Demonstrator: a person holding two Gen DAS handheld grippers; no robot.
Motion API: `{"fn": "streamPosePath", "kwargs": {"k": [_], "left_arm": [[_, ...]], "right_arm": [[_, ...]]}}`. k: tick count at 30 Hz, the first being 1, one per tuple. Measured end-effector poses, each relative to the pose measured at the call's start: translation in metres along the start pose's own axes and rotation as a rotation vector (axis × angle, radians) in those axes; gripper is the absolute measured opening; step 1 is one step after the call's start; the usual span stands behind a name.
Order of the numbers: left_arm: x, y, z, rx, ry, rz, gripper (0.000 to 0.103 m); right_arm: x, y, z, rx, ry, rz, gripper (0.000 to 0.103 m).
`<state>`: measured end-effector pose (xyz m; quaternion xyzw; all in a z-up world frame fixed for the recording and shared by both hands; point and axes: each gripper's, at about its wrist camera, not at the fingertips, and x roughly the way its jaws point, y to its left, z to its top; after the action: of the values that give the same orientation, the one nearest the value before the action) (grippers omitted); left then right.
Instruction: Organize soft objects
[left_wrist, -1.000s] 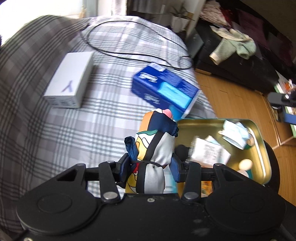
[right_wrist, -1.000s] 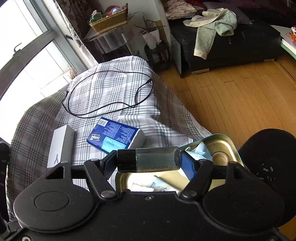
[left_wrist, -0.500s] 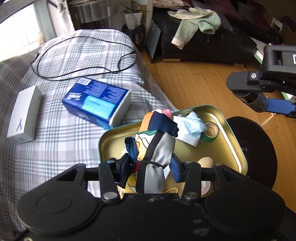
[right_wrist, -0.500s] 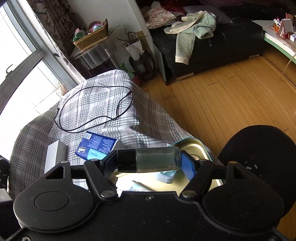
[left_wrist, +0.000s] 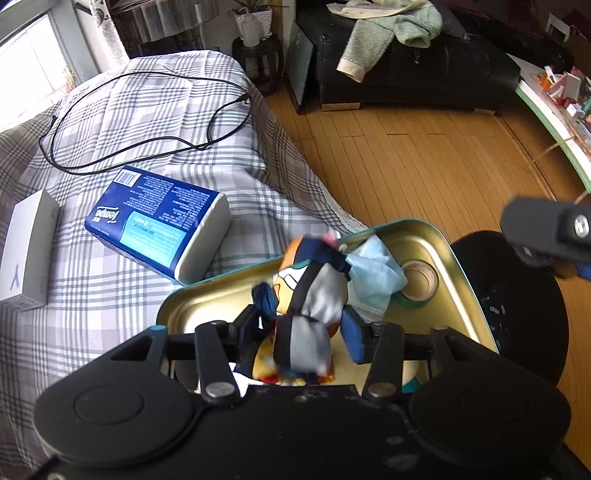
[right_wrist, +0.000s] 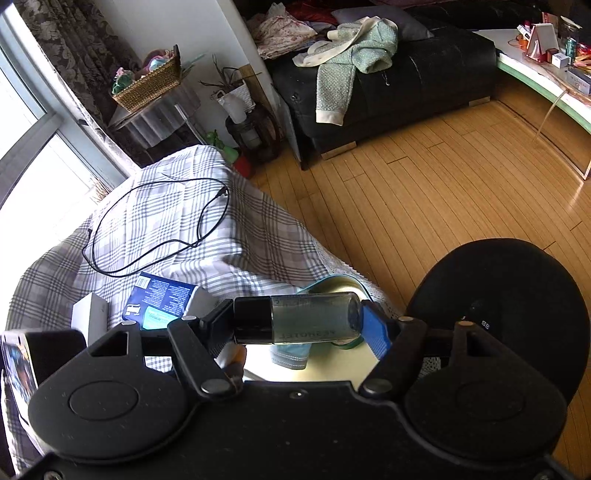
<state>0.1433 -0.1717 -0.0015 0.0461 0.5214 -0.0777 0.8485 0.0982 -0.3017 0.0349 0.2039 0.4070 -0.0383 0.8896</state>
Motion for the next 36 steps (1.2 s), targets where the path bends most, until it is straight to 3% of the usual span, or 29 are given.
{"fn": "streamPosePath", "kwargs": {"k": [5, 10, 20, 28, 36], "left_arm": [[-0.005, 0.005, 0.002, 0.005, -0.034, 0.034, 0.076], [-0.014, 0.015, -0.009, -0.012, -0.032, 0.031, 0.085], [-0.051, 0.031, -0.030, -0.029, -0.099, 0.033, 0.094], [-0.067, 0.037, -0.039, -0.047, -0.116, 0.014, 0.095], [-0.088, 0.040, -0.063, -0.051, -0.156, 0.021, 0.099]], "right_arm": [[0.005, -0.003, -0.001, -0.017, 0.020, -0.040, 0.067], [0.011, -0.003, -0.004, -0.045, 0.052, -0.066, 0.068], [0.016, 0.001, -0.007, -0.094, 0.087, -0.097, 0.068], [0.020, 0.002, -0.009, -0.105, 0.098, -0.110, 0.068], [0.010, 0.010, -0.016, -0.141, 0.067, -0.121, 0.068]]}}
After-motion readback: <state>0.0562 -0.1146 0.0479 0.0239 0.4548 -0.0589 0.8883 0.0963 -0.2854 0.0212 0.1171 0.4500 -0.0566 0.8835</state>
